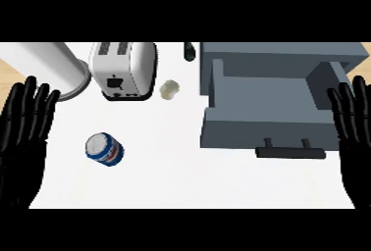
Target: Pick up the can, place it into the drawer and close the drawer
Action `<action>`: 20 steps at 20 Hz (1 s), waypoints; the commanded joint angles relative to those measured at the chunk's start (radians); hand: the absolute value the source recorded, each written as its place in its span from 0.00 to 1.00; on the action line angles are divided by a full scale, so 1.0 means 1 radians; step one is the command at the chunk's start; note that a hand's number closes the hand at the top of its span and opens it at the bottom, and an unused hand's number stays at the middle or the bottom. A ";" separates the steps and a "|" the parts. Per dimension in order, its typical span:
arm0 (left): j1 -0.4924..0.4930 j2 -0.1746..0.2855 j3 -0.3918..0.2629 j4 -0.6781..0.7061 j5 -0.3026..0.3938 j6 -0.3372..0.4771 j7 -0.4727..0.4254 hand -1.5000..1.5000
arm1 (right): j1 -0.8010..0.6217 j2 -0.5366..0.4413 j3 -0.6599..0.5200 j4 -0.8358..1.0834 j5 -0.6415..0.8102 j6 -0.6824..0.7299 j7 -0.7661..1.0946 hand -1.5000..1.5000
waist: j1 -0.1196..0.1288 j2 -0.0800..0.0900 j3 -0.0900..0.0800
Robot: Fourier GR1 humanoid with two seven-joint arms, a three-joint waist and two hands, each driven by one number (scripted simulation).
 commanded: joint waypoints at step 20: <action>0.045 0.158 0.047 -0.041 0.323 -0.258 0.330 0.00 | 0.242 0.027 -0.038 -0.015 0.014 0.014 0.148 0.00 | -0.023 0.013 0.016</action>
